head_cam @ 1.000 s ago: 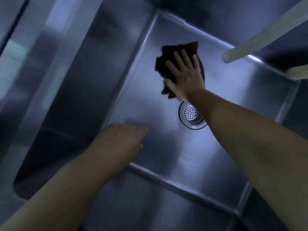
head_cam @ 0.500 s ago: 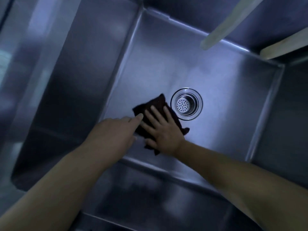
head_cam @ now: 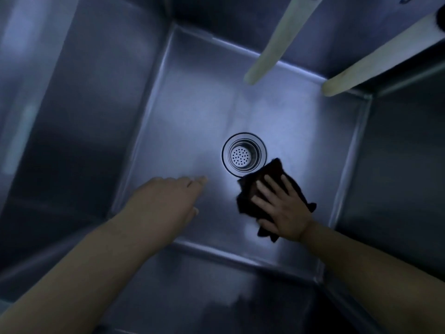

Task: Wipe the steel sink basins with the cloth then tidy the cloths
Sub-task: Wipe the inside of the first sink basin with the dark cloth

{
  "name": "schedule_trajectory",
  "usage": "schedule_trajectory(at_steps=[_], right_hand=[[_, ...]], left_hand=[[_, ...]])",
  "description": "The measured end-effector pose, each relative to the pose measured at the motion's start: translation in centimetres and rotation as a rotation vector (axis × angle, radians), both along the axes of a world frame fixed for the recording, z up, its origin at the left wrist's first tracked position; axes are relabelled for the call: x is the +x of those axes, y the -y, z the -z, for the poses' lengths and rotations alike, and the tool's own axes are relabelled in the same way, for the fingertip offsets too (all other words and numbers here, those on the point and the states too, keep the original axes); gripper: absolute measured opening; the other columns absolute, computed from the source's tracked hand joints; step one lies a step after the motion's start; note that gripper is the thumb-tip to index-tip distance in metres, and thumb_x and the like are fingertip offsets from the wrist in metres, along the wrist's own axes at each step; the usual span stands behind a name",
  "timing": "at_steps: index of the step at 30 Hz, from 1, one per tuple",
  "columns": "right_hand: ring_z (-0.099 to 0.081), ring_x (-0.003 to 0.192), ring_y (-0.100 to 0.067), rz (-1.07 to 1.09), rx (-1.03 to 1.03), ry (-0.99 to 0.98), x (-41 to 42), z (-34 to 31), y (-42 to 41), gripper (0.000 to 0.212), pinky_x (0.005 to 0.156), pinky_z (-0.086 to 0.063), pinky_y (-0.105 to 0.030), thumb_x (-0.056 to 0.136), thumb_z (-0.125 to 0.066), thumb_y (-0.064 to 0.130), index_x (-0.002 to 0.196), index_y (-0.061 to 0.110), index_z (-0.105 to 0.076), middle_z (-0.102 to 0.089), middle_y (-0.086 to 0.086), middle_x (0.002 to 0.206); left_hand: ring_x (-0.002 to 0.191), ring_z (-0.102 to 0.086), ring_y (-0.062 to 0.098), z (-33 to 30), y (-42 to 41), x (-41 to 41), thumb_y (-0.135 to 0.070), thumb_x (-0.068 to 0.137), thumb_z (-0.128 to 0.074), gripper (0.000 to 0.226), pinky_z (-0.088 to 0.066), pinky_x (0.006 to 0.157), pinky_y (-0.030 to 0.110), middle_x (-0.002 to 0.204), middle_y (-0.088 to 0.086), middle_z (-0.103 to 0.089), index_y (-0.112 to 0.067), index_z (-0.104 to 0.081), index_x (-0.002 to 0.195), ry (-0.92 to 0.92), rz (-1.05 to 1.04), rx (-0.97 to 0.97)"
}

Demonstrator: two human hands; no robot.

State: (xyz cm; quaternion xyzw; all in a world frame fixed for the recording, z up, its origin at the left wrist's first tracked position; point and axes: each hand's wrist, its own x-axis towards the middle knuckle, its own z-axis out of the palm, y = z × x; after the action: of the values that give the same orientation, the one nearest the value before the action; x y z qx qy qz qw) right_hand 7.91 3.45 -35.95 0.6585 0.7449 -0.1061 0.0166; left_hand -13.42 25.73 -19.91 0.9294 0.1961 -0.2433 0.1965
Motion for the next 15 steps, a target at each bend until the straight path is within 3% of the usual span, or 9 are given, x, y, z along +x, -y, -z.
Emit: schedule_trajectory(at_steps=[2,5,8,12,13,15], right_hand=[[-0.025,0.139,-0.039,0.124,0.001,0.044,1.8,-0.1,-1.1,0.059,0.111,-0.016,-0.061,0.086,-0.047,0.051,0.133,0.016,-0.047,-0.040,-0.021,0.145],[-0.022,0.140,-0.040,0.303,-0.006,0.117,3.9,0.0,-3.7,0.063,0.112,-0.014,-0.059,0.086,-0.041,0.050,0.135,0.012,-0.049,-0.035,-0.022,0.148],[-0.018,0.142,-0.040,0.507,-0.018,0.147,5.4,0.2,-7.3,0.064,0.113,-0.011,-0.058,0.090,-0.034,0.051,0.140,0.013,-0.043,-0.028,-0.021,0.152],[-0.012,0.144,-0.038,0.730,-0.030,0.154,5.9,0.4,-14.1,0.064,0.112,-0.008,-0.060,0.092,-0.031,0.054,0.146,0.020,-0.033,-0.021,-0.017,0.155],[-0.008,0.145,-0.036,0.776,-0.035,0.147,5.6,0.4,-16.0,0.064,0.112,-0.005,-0.059,0.092,-0.031,0.055,0.148,0.022,-0.029,-0.017,-0.015,0.157],[-0.001,0.146,-0.034,0.802,-0.052,0.148,4.7,0.6,-19.6,0.065,0.113,0.000,-0.059,0.093,-0.029,0.057,0.150,0.027,-0.021,-0.010,-0.012,0.159]], left_hand=[[0.117,-0.054,0.027,0.7,0.4,1.0,-0.036,0.090,-0.056,0.066,-0.041,0.099,0.036,0.139,0.003,-0.048,-0.021,-0.028,0.147,0.045,-0.044,0.007],[0.122,-0.049,0.026,1.8,0.7,2.1,-0.038,0.094,-0.046,0.065,-0.037,0.102,0.036,0.142,0.002,-0.044,-0.023,-0.017,0.150,0.027,-0.071,0.013],[0.113,-0.056,0.027,3.0,0.7,2.1,-0.037,0.090,-0.053,0.065,-0.042,0.093,0.036,0.132,0.004,-0.054,-0.021,-0.027,0.147,0.043,-0.075,0.042],[0.061,-0.066,0.030,3.9,-0.4,1.5,-0.032,0.054,-0.085,0.064,-0.053,0.055,0.038,0.081,0.009,-0.071,-0.009,-0.065,0.111,0.042,0.003,0.069],[0.061,-0.066,0.031,4.0,-0.5,1.6,-0.031,0.055,-0.084,0.062,-0.054,0.055,0.039,0.081,0.010,-0.071,-0.009,-0.065,0.110,0.034,-0.005,0.050],[0.082,-0.067,0.034,3.7,-0.2,2.1,-0.032,0.074,-0.072,0.056,-0.055,0.072,0.043,0.103,0.011,-0.069,-0.013,-0.056,0.124,0.010,-0.058,-0.016]])
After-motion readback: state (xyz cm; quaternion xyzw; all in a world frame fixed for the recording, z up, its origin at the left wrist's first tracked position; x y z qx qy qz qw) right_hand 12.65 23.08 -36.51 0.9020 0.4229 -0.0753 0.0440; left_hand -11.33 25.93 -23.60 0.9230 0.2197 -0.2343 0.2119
